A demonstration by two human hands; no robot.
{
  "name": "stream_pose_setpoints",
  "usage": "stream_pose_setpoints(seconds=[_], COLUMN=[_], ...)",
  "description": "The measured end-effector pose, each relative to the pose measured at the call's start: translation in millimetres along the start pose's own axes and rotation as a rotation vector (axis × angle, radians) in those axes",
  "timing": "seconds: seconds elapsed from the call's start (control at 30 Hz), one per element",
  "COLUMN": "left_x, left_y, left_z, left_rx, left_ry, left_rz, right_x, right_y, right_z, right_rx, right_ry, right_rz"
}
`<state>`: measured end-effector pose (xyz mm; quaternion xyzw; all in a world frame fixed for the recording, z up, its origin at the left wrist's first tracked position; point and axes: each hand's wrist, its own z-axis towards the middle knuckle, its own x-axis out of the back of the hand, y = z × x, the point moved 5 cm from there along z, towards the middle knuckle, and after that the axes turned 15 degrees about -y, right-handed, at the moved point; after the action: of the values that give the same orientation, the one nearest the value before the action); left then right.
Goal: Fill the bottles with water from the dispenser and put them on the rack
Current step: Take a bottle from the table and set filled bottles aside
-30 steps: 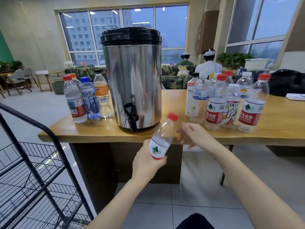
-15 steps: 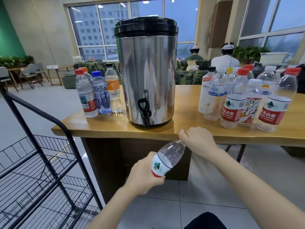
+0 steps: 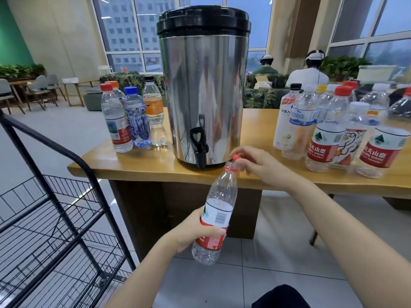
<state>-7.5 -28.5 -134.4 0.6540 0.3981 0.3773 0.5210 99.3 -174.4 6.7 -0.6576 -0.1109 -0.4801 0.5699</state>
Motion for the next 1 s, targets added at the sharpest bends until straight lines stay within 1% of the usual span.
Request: stream_pose_setpoints(seconds=[0.07,0.13,0.2,0.27,0.33,0.5,0.57,0.6,0.67,0.77,0.83,0.87,0.93,1.0], left_x=[2.6,3.8,4.6,6.7,11.4,22.0,26.8,29.7,36.5,44.5,47.3,48.5,51.2,52.4], left_y=[0.7,2.4,3.7,4.3,2.1,-10.1,-17.1,-20.2,-25.2,-27.2,-24.5,-22.5,-18.8,-16.0], left_z=[1.1,2.2,2.8,2.0,-0.3,-7.6,-10.2,-11.3,-11.9,-9.2,-5.8,-4.3,-1.5,0.1], left_rx=[-0.015,-0.037,-0.055,-0.069,-0.08,-0.067,-0.054,-0.046,-0.013,0.03,0.034,0.037,0.041,0.038], left_ry=[0.07,0.119,0.166,0.221,0.268,0.288,0.314,0.336,0.393,0.451,0.471,0.483,0.503,0.51], left_rz=[-0.017,-0.044,-0.052,-0.028,-0.003,0.05,0.05,0.045,0.046,0.048,0.054,0.057,0.063,0.067], right_x=[7.7,11.2,10.4,5.5,1.6,2.8,6.0,8.0,11.2,13.2,10.9,8.8,4.5,1.8], right_y=[10.3,28.1,52.3,73.3,85.2,84.0,73.8,64.4,35.4,-24.7,-58.7,-70.5,-82.2,-83.5], right_z=[3.1,8.8,13.6,16.3,20.0,30.3,31.4,32.1,35.2,42.2,50.0,54.7,65.0,73.3], right_rx=[-0.052,-0.201,-0.378,-0.498,-0.535,-0.552,-0.523,-0.475,-0.312,0.021,0.173,0.206,0.2,0.142], right_ry=[0.137,0.228,0.265,0.269,0.282,0.349,0.428,0.477,0.564,0.64,0.589,0.543,0.441,0.368], right_rz=[-0.025,-0.133,-0.205,-0.264,-0.273,-0.206,-0.23,-0.253,-0.281,-0.292,-0.33,-0.373,-0.457,-0.485])
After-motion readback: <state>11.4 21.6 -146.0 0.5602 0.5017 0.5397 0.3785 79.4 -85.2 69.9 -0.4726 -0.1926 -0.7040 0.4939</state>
